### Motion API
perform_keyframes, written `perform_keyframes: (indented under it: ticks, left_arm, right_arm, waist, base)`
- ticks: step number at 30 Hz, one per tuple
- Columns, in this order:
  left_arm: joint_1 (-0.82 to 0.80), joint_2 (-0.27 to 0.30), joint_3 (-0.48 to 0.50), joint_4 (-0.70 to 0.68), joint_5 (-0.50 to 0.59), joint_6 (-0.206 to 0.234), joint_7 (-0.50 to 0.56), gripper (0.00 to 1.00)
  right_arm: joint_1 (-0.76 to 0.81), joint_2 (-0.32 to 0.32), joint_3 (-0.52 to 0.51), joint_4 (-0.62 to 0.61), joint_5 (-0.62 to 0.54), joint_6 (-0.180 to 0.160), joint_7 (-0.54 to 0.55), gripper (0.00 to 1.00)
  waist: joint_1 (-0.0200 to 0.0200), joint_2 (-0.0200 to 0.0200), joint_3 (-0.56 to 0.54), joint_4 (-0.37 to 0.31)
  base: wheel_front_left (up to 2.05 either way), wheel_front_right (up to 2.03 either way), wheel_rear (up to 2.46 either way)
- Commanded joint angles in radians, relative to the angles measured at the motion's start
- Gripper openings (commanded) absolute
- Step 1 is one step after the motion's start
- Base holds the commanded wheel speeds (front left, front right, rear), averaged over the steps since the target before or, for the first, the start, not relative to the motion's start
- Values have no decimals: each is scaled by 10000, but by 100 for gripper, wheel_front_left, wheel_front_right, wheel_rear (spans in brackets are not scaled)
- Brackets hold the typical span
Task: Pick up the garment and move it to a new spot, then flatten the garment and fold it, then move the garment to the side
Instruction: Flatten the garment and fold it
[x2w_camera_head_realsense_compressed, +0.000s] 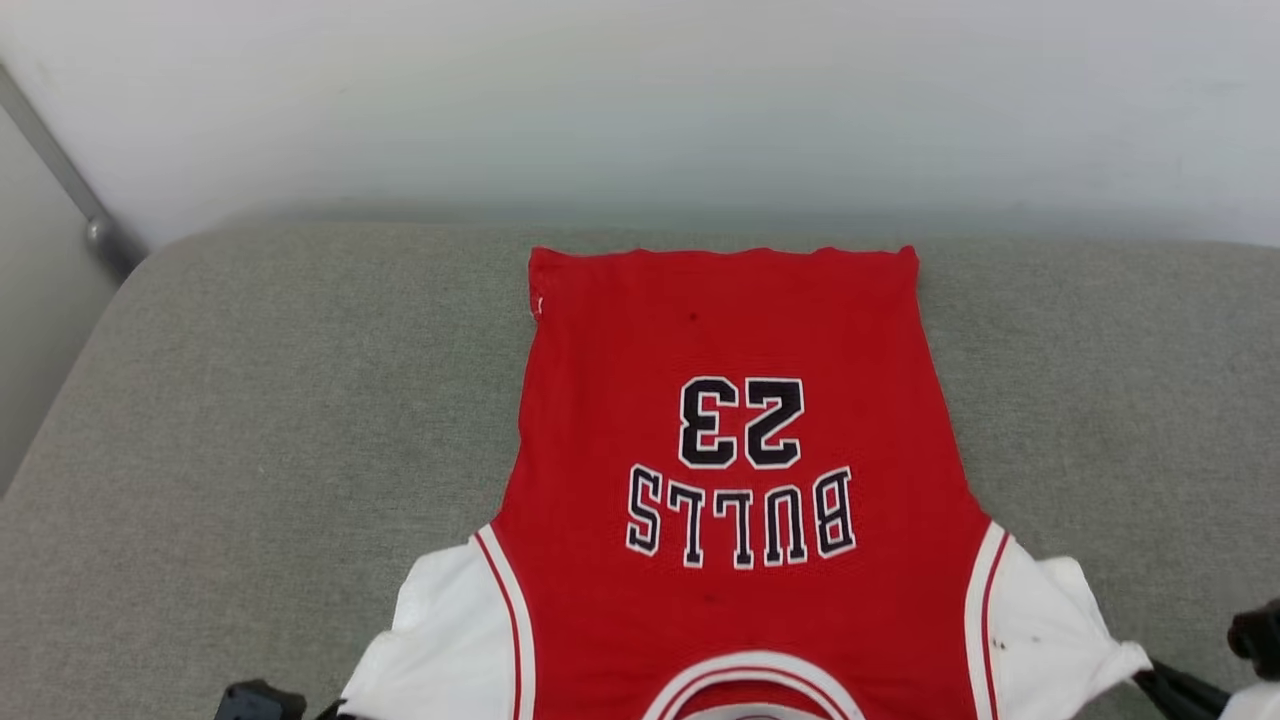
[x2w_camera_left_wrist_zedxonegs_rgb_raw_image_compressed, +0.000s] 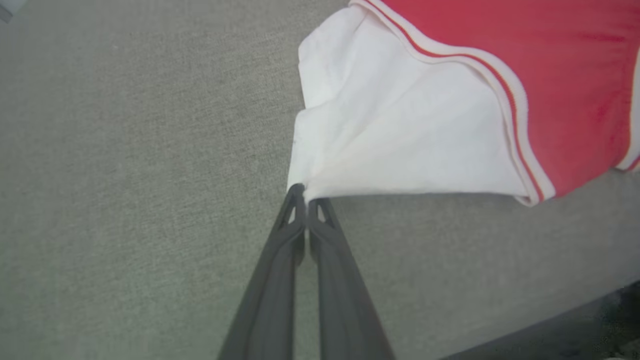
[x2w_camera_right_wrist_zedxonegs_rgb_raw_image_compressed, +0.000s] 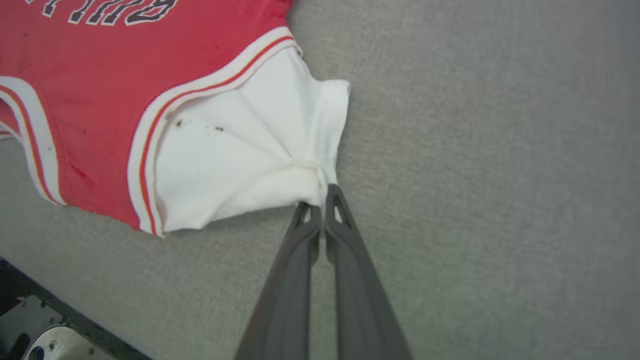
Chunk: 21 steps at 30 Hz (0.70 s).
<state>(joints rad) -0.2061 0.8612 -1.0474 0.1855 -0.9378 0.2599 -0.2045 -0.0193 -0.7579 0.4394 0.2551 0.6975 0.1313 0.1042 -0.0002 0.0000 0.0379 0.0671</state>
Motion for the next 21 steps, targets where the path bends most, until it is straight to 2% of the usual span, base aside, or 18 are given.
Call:
perform_keyframes:
  ticks: [1,9,14,15,16,17,19,21]
  left_arm:
    - [405,170,-81,-281,-117,185,96,0]
    - [1138,583,-251,-1131,-322,703,257,0]
    - [965,571,-232,-1386,-187,835,317,0]
    - [916,546,-235,-1426,-150,846,334,0]
    - [872,526,-242,-1446,-132,847,345,0]
    - [872,526,-242,-1446,-132,847,345,0]
    - [750,511,-275,-1515,0,881,362,0]
    - [631,476,-279,-1610,104,924,385,0]
  right_arm:
    - [760,-85,-391,-371,-12,-11,339,0]
    - [3340,61,-1886,-2113,87,-11,2221,0]
    - [3800,302,-2711,-2922,-203,-11,2999,0]
    - [3788,362,-2854,-3036,-249,-11,3130,42]
    - [3742,409,-2981,-3160,-276,-11,3259,67]
    - [3742,409,-2981,-3160,-276,-11,3259,67]
    - [3467,464,-3383,-3399,-391,-11,3343,100]
    - [3171,385,-3771,-3638,-488,-11,3446,100]
  waist:
    - [2,0,-147,10]
    - [2,0,-193,129]
    - [2,0,-48,186]
    - [2,0,-22,206]
    - [2,0,3,228]
    - [2,0,3,228]
    - [2,0,77,284]
    - [2,0,194,380]
  base:
    - [0,0,0]
    - [0,0,0]
    - [0,0,0]
    - [0,0,0]
    - [0,0,0]
    - [0,0,0]
    - [0,0,0]
    - [0,0,0]
